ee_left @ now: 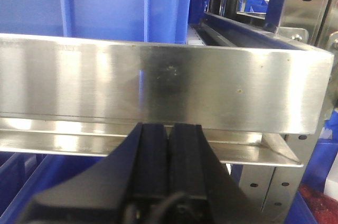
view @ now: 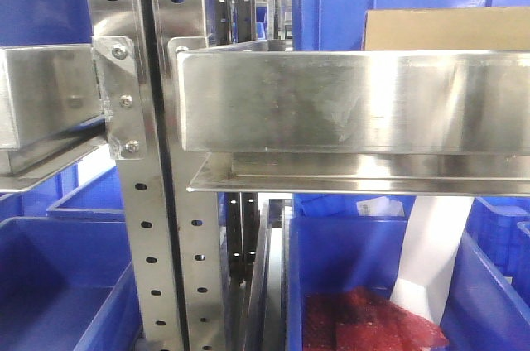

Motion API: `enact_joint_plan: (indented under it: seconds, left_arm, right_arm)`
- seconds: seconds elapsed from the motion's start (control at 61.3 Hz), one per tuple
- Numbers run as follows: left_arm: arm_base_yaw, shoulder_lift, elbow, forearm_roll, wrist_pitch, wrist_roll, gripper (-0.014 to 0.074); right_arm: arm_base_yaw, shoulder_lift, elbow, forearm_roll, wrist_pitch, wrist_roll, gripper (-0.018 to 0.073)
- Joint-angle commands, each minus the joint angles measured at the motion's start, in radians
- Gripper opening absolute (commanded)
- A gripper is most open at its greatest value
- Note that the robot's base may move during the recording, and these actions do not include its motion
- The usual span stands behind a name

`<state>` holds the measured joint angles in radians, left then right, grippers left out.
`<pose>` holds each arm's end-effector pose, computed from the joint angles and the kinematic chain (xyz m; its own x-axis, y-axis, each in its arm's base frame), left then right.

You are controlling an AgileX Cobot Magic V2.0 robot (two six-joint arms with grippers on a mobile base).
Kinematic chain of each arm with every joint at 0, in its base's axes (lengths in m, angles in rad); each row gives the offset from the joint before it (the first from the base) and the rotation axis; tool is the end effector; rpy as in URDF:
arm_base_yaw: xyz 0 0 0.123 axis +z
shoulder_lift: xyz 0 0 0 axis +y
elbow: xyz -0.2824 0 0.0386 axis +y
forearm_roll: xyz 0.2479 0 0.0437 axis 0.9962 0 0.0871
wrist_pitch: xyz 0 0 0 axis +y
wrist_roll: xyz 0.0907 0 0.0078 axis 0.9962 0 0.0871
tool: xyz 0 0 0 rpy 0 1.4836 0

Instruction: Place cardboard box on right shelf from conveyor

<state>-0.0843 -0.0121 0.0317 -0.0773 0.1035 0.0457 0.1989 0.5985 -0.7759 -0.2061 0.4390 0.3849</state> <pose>0.0566 -0.0055 0.1936 -0.0383 -0.0281 -0.9989 0.0910 0.9954 -0.0314 0.1135 0.0148 0.3856 -0.1812 0.1632 -0.9698 -0.0787 0.9806 0.1798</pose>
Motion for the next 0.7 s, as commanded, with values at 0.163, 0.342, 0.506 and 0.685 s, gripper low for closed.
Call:
enact_joint_plan:
  seconds: [0.163, 0.342, 0.506, 0.685]
  left_arm:
    - [-0.007, -0.014, 0.010, -0.006, -0.089, 0.000, -0.0116]
    - [-0.007, -0.014, 0.010, -0.006, -0.089, 0.000, -0.0116]
    - [-0.007, -0.014, 0.010, -0.006, -0.089, 0.000, -0.0116]
    - [-0.007, -0.014, 0.010, -0.006, -0.089, 0.000, -0.0116]
  right_arm:
    - [-0.004, -0.001, -0.028, -0.020, -0.084, 0.001, 0.0025]
    - [-0.004, -0.002, -0.021, 0.010, -0.086, -0.079, 0.0025]
    - [-0.076, -0.030, 0.038, 0.246, -0.130, -0.365, 0.0025]
    - [-0.205, -0.169, 0.206, 0.362, -0.252, -0.455, 0.0025]
